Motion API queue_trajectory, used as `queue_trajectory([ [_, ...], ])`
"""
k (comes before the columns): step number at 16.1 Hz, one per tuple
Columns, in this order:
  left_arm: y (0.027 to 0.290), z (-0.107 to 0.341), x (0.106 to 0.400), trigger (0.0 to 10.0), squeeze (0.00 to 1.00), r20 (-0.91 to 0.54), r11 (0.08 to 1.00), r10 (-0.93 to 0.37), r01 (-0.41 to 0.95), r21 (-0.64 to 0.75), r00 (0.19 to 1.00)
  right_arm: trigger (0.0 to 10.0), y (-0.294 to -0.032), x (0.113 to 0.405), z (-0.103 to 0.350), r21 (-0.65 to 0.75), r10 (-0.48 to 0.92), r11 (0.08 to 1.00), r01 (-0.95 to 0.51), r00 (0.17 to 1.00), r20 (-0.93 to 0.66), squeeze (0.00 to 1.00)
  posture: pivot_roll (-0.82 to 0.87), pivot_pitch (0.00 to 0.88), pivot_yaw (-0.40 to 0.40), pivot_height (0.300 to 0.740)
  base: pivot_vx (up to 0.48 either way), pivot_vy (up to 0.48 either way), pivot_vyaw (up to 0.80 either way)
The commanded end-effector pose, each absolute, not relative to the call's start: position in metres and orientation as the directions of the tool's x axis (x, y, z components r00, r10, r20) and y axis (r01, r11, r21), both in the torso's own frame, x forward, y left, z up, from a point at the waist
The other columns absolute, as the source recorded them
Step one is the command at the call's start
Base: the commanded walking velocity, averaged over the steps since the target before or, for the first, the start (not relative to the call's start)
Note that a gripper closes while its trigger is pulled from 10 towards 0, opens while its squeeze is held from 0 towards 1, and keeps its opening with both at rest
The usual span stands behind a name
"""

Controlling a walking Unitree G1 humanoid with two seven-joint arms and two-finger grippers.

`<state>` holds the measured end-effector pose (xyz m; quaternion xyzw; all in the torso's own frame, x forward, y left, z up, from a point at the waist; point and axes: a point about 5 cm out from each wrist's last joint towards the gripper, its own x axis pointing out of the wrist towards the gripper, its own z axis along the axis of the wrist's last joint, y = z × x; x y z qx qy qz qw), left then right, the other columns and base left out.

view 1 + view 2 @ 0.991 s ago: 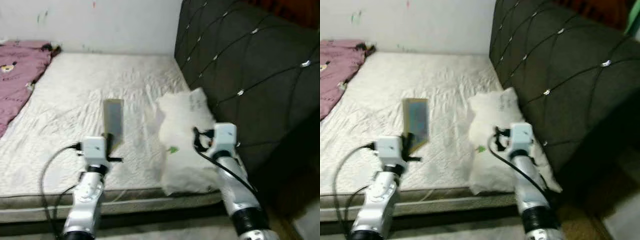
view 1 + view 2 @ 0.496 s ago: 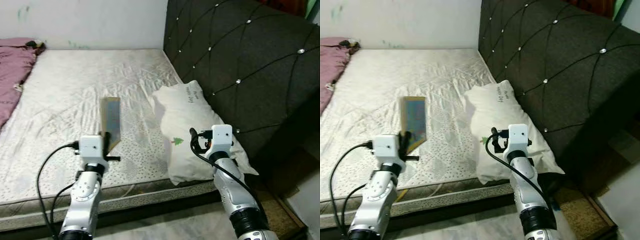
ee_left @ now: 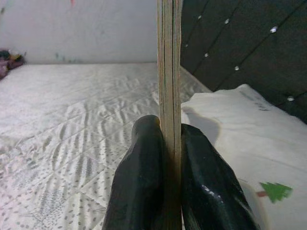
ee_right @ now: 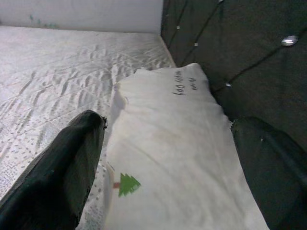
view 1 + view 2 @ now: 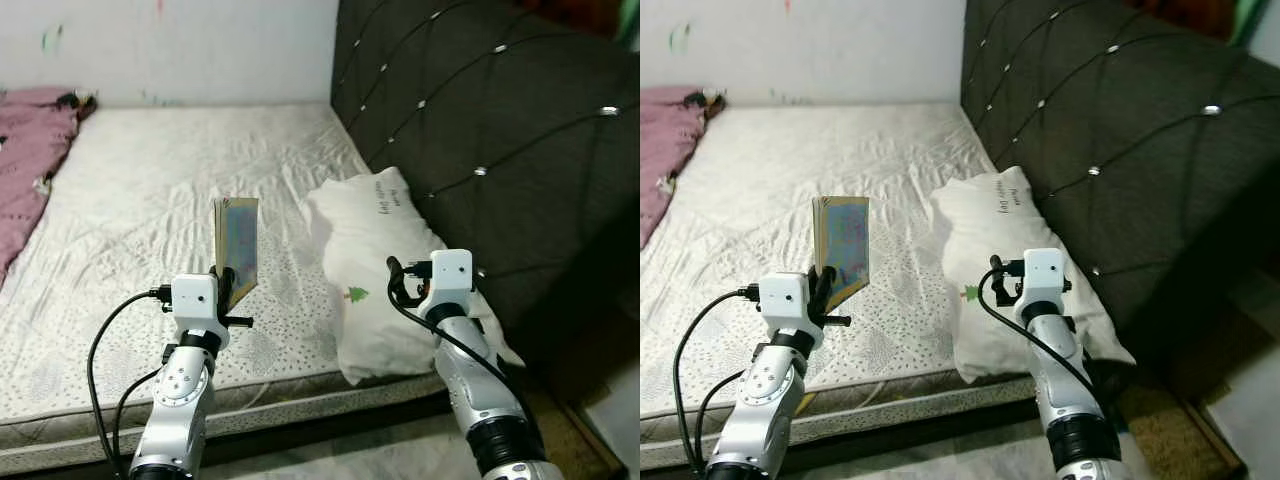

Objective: Clean up the room

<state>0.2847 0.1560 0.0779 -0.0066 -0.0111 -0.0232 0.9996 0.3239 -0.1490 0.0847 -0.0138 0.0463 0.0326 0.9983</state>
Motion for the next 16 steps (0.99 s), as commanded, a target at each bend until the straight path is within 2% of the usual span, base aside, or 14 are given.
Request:
queue_trajectory([
  [1, 0.1563, 0.0901, 0.2872, 10.0, 0.0, 0.082, 0.999, -0.049, 0.05, -0.01, 0.995, 10.0, -0.15, 0.324, 0.0861, -0.031, 0.059, 0.998, -0.062, 0.995, -0.086, 0.0, 0.01, 0.0, -0.029, 0.74, 0.349, 0.0, 0.0],
  [9, 0.1553, 0.0894, 0.287, 10.0, 0.0, 0.077, 0.998, -0.061, 0.061, 0.005, 0.995, 10.0, -0.1501, 0.3227, 0.0837, -0.047, 0.06, 0.997, -0.065, 0.994, -0.093, 0.0, 0.0, 0.0, -0.027, 0.74, 0.327, 0.0, 0.0],
  [14, 0.1591, 0.0863, 0.2886, 10.0, 0.0, 0.047, 1.0, -0.002, 0.002, -0.017, 0.999, 10.0, -0.1486, 0.3229, 0.0831, -0.039, 0.069, 0.997, -0.073, 0.993, -0.094, 0.0, 0.01, 0.0, -0.028, 0.74, 0.0, 0.0, 0.0],
  [16, 0.1576, 0.0855, 0.2888, 10.0, 0.0, 0.04, 0.999, -0.015, 0.016, -0.032, 0.999, 10.0, -0.1486, 0.3225, 0.0826, -0.038, 0.068, 0.997, -0.072, 0.993, -0.096, 0.0, 0.01, 0.0, -0.028, 0.74, 0.0, 0.133, 0.0],
])
